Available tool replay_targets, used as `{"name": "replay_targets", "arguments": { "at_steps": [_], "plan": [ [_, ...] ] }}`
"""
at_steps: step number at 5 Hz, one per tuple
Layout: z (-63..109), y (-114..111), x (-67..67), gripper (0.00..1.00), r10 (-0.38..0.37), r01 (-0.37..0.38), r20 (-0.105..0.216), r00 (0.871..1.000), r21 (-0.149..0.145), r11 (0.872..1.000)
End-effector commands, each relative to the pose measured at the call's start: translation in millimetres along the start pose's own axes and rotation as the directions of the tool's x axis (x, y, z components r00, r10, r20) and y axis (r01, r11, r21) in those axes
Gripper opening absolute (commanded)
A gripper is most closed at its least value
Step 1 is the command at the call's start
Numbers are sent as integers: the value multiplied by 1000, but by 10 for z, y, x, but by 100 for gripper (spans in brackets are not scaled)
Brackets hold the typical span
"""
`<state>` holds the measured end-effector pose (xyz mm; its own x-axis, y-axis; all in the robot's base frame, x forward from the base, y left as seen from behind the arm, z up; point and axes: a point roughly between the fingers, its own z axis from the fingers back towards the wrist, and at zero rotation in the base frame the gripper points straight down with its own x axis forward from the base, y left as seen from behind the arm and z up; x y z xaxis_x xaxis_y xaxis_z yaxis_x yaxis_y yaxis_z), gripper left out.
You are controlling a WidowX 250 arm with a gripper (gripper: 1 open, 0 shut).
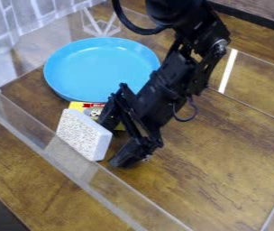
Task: Put the white object in the blue tray
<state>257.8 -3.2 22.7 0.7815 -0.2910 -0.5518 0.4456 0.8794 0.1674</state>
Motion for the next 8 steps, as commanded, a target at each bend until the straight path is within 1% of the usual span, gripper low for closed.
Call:
{"name": "replay_targets", "arguments": {
  "at_steps": [1,2,3,4,6,7,8],
  "plan": [
    [148,24,63,0,-19,17,55,998,36,999],
    [125,49,18,0,-10,8,55,998,35,999],
    [149,71,-76,0,1,-3,59,998,34,999],
    [155,113,-114,0,44,-45,54,998,19,999],
    [309,125,-167,0,118,-118,43,992,-4,993],
    [491,252,-334,0,152,-152,42,987,-16,988],
    [844,530,-637,0,212,-210,64,975,-36,977]
  ]
}}
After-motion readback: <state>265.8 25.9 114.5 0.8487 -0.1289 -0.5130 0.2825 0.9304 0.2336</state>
